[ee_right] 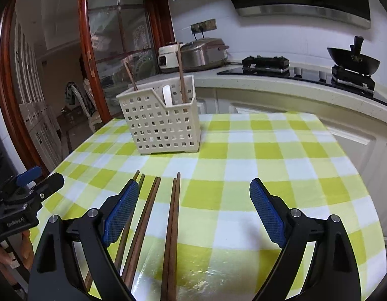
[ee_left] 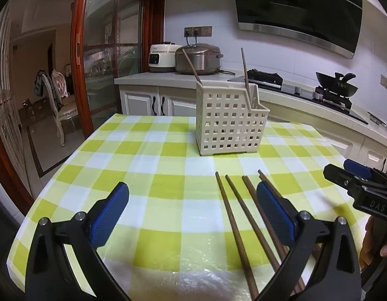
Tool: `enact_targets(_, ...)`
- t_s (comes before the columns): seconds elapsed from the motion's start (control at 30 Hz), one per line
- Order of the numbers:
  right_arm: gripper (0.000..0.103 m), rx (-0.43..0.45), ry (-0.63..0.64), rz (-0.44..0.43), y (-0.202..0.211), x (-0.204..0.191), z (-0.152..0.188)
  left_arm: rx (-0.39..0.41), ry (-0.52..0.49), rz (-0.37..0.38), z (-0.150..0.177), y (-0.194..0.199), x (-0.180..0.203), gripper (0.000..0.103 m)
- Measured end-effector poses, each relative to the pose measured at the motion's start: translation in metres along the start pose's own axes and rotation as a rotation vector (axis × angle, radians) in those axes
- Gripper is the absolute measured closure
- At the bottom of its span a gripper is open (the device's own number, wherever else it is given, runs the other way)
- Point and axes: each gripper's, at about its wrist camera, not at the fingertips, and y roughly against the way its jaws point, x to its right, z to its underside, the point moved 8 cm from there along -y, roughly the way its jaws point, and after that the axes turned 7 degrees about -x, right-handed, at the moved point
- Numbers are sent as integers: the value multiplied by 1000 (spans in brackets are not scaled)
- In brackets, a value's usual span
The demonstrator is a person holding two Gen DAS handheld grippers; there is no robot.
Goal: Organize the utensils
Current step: 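Move the right gripper back down to the row of brown chopsticks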
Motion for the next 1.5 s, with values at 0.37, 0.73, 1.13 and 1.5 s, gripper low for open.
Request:
enact_targets(0.37,46,-141,51,53,-34,-7,14,-41,24,6,13,-14,-12,5)
enact_targets(0.73,80,-241,174,18,-60,-29,24,-66,66,9,22,-20,-28,5)
enact_targets(1.13,83,-321,203,28,-88,-31,32,-94,63,6,28,-28,-28,5)
enact_targets(1.5,83,-340,213,41,-102,-31,28,-134,42,29,32,-34,-20,5)
